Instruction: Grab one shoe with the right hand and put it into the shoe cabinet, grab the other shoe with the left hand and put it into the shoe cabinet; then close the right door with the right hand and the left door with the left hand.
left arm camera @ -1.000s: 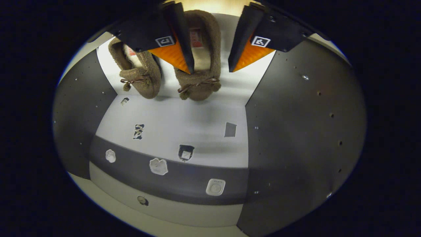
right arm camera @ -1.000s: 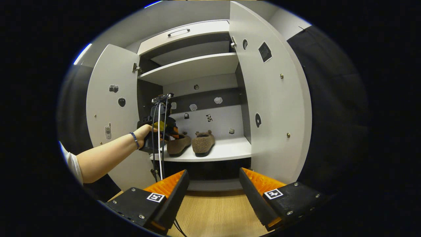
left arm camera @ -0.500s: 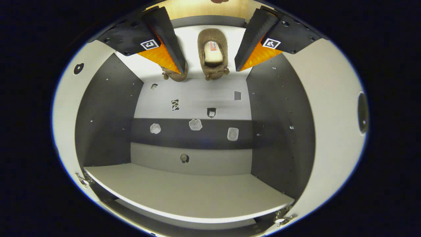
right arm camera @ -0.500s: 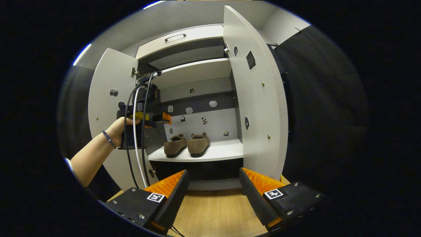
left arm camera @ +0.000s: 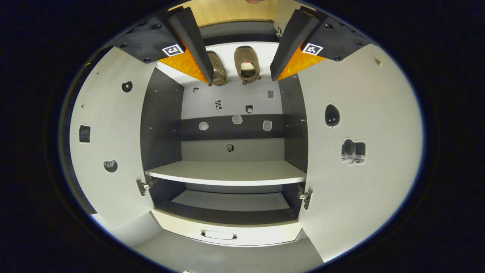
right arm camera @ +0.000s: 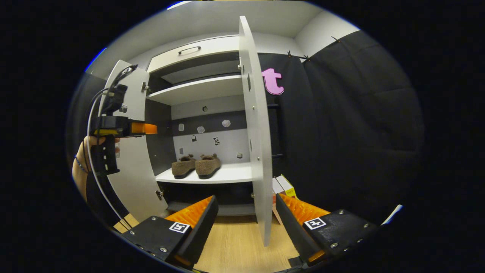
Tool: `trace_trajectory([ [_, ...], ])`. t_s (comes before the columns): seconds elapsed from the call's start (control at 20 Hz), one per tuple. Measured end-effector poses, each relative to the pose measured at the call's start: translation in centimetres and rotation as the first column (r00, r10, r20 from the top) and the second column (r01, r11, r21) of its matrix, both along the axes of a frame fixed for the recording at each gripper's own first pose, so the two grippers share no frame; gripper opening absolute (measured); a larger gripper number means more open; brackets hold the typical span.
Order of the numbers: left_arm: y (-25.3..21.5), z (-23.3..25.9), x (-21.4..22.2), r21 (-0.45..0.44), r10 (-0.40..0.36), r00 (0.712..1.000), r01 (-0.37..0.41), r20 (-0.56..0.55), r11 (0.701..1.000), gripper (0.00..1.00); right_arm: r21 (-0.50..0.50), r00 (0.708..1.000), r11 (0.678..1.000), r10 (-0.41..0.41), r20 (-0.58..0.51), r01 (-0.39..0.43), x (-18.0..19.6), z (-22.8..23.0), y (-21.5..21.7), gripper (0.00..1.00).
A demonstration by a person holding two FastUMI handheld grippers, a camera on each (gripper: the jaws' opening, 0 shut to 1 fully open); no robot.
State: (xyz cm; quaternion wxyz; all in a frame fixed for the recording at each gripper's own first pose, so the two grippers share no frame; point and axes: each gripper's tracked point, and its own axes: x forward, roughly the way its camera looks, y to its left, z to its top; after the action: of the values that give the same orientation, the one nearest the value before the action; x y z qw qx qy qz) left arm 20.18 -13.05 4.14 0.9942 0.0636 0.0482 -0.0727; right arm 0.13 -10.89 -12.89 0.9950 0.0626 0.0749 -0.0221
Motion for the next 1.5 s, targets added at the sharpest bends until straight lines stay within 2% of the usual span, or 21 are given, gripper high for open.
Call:
trace_trajectory([
  [0.15, 1.3, -0.2, -4.3, 0.047, -0.005, 1.000, 0.004, 0.022, 0.999, 0.98, 0.002, 0.998, 0.998, -0.057, -0.014, 0.057, -0.6, -1.3, -3.1, 0.94],
  [0.3, 3.0, -0.5, -7.7, 0.036, 0.004, 0.999, -0.006, 0.048, 0.999, 0.97, -0.007, 0.993, 0.993, -0.115, -0.017, 0.115, -0.4, -2.6, -6.7, 0.94],
  [0.45, 5.0, -0.9, -10.9, 0.026, 0.021, 0.998, -0.022, 0.057, 0.999, 0.94, -0.018, 0.987, 0.986, -0.163, 0.000, 0.163, 1.5, -3.1, -9.3, 0.94],
  [0.6, 7.2, -1.5, -12.6, 0.023, 0.040, 0.998, -0.041, 0.058, 0.999, 0.97, 0.002, 0.985, 0.985, -0.172, 0.007, 0.172, 3.6, -3.6, -10.8, 0.94],
  [0.8, 10.2, -1.8, -14.2, -0.006, 0.078, 0.995, -0.078, 0.060, 0.997, 0.97, -0.011, 0.984, 0.984, -0.178, -0.002, 0.178, 6.5, -4.5, -11.4, 0.94],
  [1.0, 12.5, -1.4, -14.8, -0.008, 0.100, 0.992, -0.100, 0.075, 0.995, 0.97, 0.003, 0.990, 0.990, -0.141, 0.012, 0.141, 8.4, -4.0, -10.1, 0.94],
  [1.5, 20.3, -1.2, -15.8, -0.043, 0.186, 0.979, -0.183, 0.079, 0.982, 0.95, -0.034, 0.989, 0.988, -0.149, 0.025, 0.149, 8.5, -3.7, -9.2, 0.92],
])
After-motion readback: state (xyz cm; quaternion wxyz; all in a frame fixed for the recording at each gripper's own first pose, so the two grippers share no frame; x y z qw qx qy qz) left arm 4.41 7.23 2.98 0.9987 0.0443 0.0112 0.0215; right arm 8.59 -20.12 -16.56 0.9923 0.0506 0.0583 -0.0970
